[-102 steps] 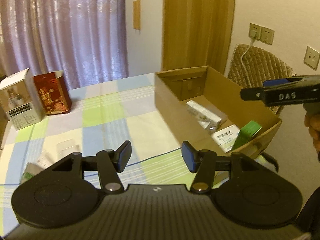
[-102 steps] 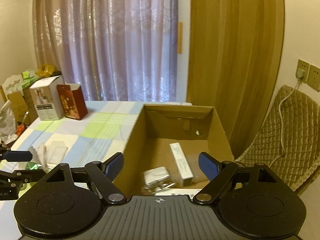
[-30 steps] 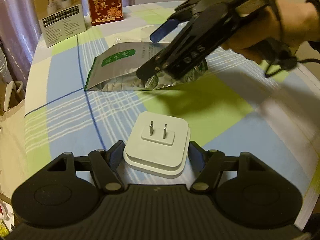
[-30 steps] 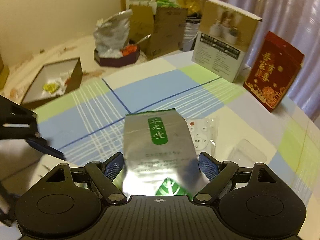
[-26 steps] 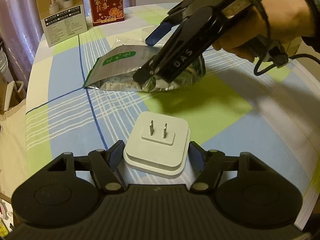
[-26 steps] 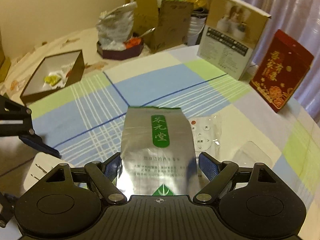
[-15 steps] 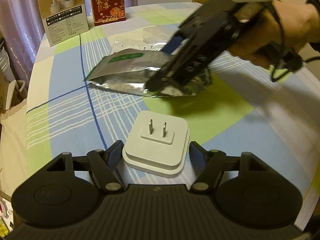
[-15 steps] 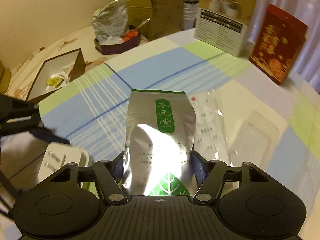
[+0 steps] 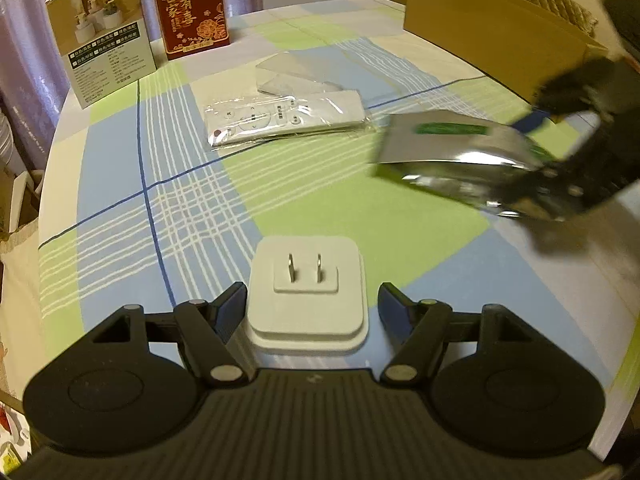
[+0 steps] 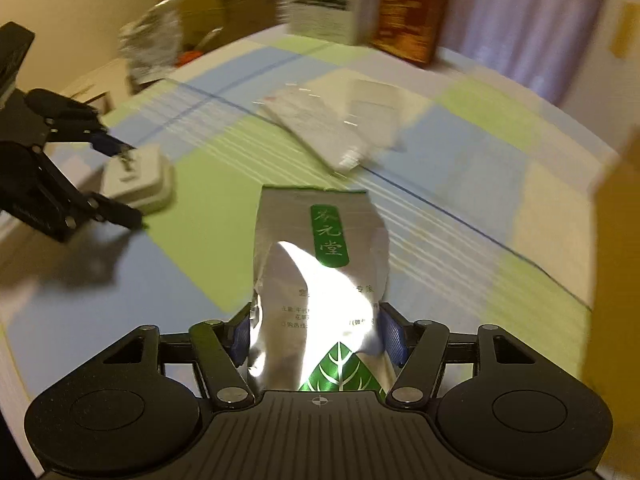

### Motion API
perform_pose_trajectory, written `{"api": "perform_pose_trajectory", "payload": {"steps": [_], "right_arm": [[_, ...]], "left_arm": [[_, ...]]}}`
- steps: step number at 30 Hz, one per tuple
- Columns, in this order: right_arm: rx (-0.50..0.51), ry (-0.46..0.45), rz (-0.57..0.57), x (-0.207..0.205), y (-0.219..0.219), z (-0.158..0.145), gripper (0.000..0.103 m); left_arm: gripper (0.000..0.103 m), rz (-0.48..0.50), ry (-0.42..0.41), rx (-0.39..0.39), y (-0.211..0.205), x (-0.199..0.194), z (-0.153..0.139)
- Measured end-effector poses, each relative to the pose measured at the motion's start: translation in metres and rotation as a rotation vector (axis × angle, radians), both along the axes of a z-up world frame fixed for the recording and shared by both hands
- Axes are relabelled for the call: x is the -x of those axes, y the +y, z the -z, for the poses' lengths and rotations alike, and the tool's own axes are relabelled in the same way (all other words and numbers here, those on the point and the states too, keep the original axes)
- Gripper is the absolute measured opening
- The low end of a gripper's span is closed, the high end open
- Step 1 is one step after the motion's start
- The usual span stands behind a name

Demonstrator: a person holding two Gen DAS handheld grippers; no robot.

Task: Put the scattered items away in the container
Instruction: 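Grasp the white plug adapter with the left tool while the right tool grasps the silver tea bag, then carry the plug adapter and tea bag over the cardboard box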

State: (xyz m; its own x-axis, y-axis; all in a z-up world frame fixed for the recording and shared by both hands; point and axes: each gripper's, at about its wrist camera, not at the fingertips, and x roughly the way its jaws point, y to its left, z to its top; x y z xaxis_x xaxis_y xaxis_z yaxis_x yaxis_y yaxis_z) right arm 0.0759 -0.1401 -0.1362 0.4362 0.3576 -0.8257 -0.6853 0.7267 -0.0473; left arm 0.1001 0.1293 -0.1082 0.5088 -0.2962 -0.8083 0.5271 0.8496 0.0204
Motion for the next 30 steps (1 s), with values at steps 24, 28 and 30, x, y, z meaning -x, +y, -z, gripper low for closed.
{"api": "perform_pose_trajectory", "payload": {"steps": [24, 28, 30], "right_arm": [[-0.097, 0.084, 0.103, 0.013, -0.034, -0.004, 0.066], [-0.117, 0.069, 0.137, 0.029, -0.053, -0.024, 0.066], [-0.130, 0.061, 0.158, 0.037, -0.063, -0.034, 0.066]], "left_arm": [[0.060, 0.066, 0.010, -0.051, -0.060, 0.015, -0.029], [0.060, 0.061, -0.011, -0.028, -0.071, 0.020, -0.047], [0.060, 0.069, -0.023, -0.024, -0.080, 0.025, -0.055]]}}
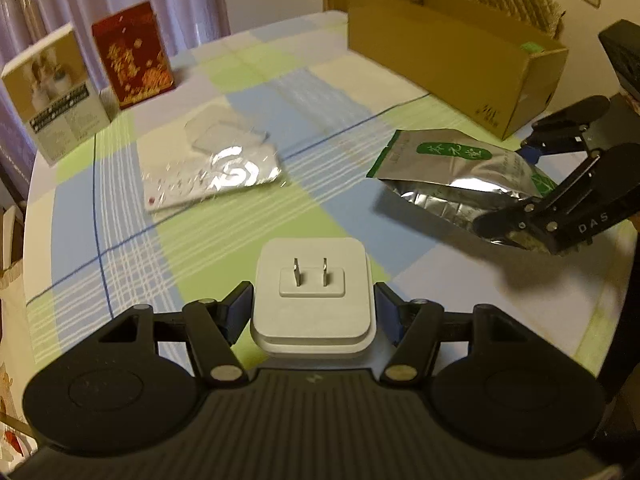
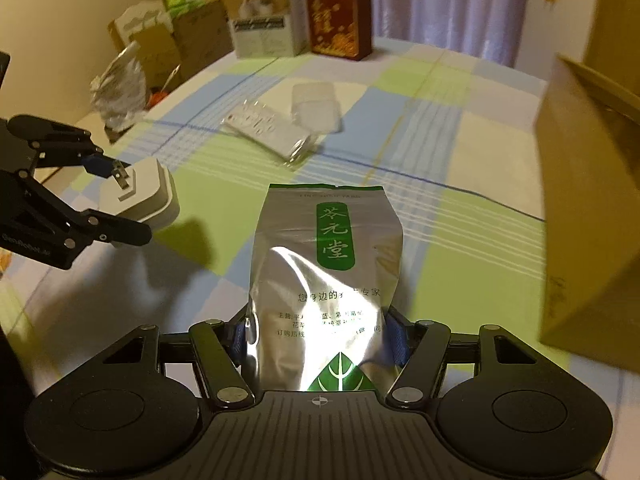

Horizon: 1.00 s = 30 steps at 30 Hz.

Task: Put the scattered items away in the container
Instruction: 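Carry the plug adapter and tea bag over the cardboard box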

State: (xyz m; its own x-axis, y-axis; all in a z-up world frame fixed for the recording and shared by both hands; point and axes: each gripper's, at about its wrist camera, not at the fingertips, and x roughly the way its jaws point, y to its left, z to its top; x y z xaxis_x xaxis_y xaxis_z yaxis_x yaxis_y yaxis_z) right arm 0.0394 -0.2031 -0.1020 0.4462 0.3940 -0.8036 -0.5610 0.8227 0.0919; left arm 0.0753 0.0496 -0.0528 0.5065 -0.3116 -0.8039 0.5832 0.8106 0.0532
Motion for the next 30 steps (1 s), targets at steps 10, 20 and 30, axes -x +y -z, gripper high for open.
{"api": "perform_pose_trajectory", "payload": {"steps": [10, 20, 30], "right_arm": [[-0.045, -0.085, 0.098, 0.028, -0.055, -0.055, 0.066], [-0.060, -0.169, 0.199, 0.036, -0.123, -0.105, 0.066], [-0.028, -0.283, 0.293, -0.007, -0.194, -0.144, 0.066]], "left_arm": [[0.060, 0.016, -0.042, 0.046, -0.051, 0.028, -0.043], [0.060, 0.058, -0.089, 0.080, -0.126, 0.033, -0.079], [0.060, 0.149, -0.165, 0.117, -0.236, 0.001, -0.114]]}}
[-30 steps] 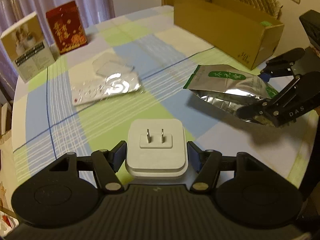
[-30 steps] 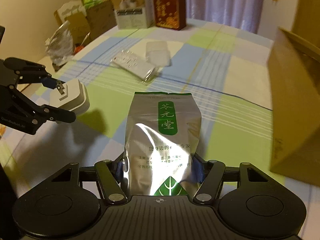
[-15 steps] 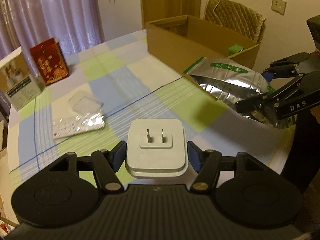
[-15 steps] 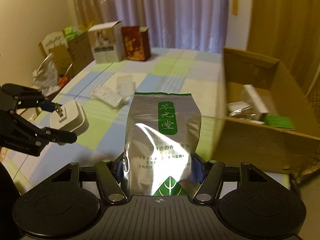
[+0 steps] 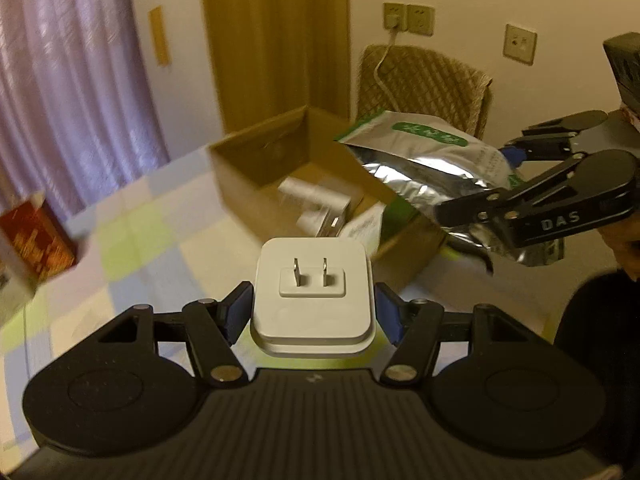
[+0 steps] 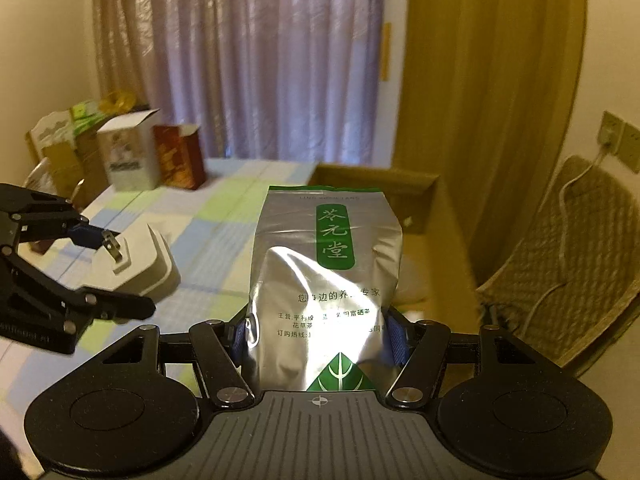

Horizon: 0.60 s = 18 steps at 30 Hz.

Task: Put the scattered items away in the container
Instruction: 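Carry the plug adapter and tea bag over the cardboard box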

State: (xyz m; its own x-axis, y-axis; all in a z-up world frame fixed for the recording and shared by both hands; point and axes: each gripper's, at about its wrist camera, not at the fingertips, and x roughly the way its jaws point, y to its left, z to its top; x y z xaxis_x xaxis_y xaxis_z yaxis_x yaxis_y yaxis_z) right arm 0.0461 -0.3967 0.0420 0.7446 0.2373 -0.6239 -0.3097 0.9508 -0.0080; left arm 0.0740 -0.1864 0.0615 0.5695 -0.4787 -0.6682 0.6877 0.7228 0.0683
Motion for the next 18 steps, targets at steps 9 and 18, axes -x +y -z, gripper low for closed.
{"api": "perform_pose_trajectory", "payload": {"steps": [9, 18], "right_arm": [[-0.001, 0.001, 0.066, -0.041, -0.043, 0.007, 0.066], [-0.023, 0.018, 0.088, -0.055, -0.063, 0.017, 0.066]], "left_arm": [[0.060, 0.046, 0.005, 0.003, -0.077, -0.040, 0.014], [0.060, 0.071, 0.040, -0.019, -0.100, -0.066, 0.041]]}}
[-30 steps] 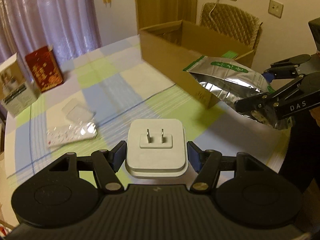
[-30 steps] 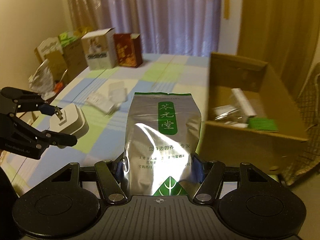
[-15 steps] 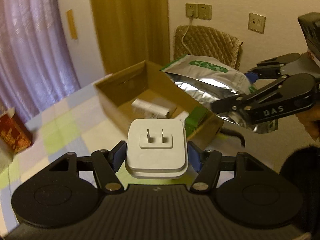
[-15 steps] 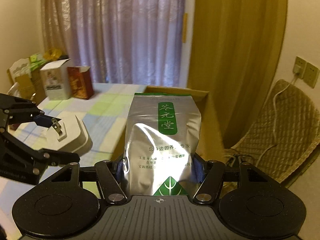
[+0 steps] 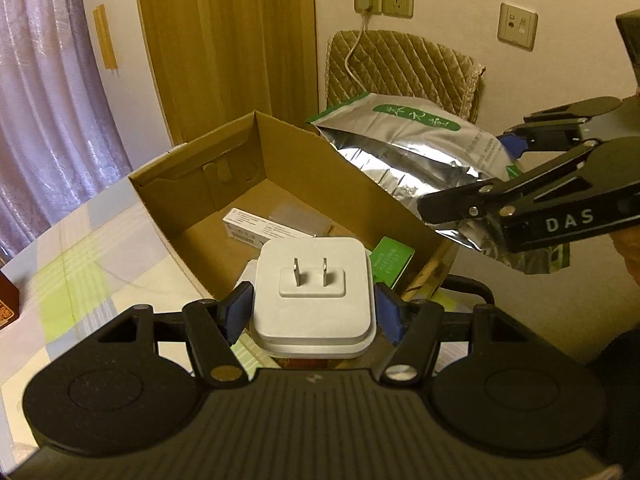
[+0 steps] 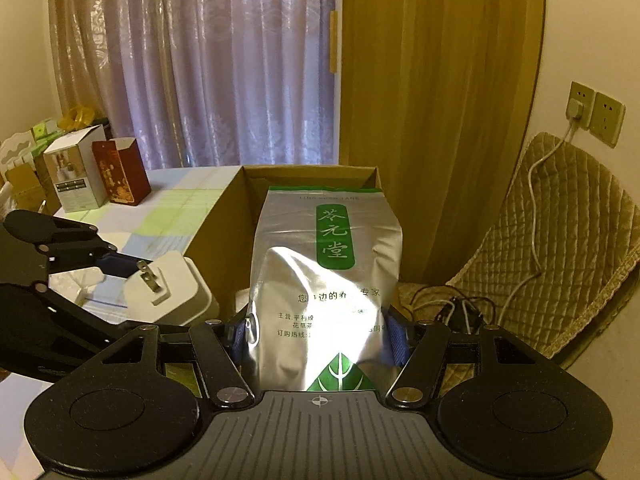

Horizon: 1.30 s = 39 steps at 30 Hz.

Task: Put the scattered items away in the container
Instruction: 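Carry the plug adapter and tea bag over the cardboard box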

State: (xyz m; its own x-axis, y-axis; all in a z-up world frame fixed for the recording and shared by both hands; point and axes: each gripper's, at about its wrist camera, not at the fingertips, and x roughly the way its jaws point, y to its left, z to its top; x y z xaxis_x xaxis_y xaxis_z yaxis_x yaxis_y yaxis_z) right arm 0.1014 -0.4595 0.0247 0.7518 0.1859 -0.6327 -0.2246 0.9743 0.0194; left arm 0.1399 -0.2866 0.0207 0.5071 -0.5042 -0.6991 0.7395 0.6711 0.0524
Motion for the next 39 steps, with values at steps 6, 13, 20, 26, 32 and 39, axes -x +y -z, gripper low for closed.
{"api": "perform_pose_trajectory", "payload": {"steps": [6, 13, 20, 26, 32, 39], "right_arm": [[-0.003, 0.011, 0.004, -0.004, -0.002, 0.008, 0.066], [0.000, 0.014, 0.008, -0.005, -0.004, 0.011, 0.066], [-0.002, 0.011, 0.004, -0.005, -0.002, 0.010, 0.066], [0.005, 0.012, -0.006, -0.006, 0.003, 0.008, 0.066], [0.013, 0.011, -0.008, -0.009, 0.006, 0.007, 0.066], [0.016, 0.020, -0.015, -0.021, 0.013, 0.009, 0.066]], "left_arm": [[0.060, -0.007, 0.017, 0.001, -0.005, -0.009, 0.013], [0.066, -0.024, 0.005, 0.005, -0.003, -0.011, 0.013], [0.066, -0.060, -0.012, 0.004, 0.020, -0.005, 0.005], [0.066, -0.074, -0.007, 0.003, 0.035, 0.002, 0.004], [0.066, -0.084, -0.006, 0.009, 0.043, 0.006, 0.004], [0.066, -0.096, -0.004, 0.018, 0.051, 0.004, 0.003]]}}
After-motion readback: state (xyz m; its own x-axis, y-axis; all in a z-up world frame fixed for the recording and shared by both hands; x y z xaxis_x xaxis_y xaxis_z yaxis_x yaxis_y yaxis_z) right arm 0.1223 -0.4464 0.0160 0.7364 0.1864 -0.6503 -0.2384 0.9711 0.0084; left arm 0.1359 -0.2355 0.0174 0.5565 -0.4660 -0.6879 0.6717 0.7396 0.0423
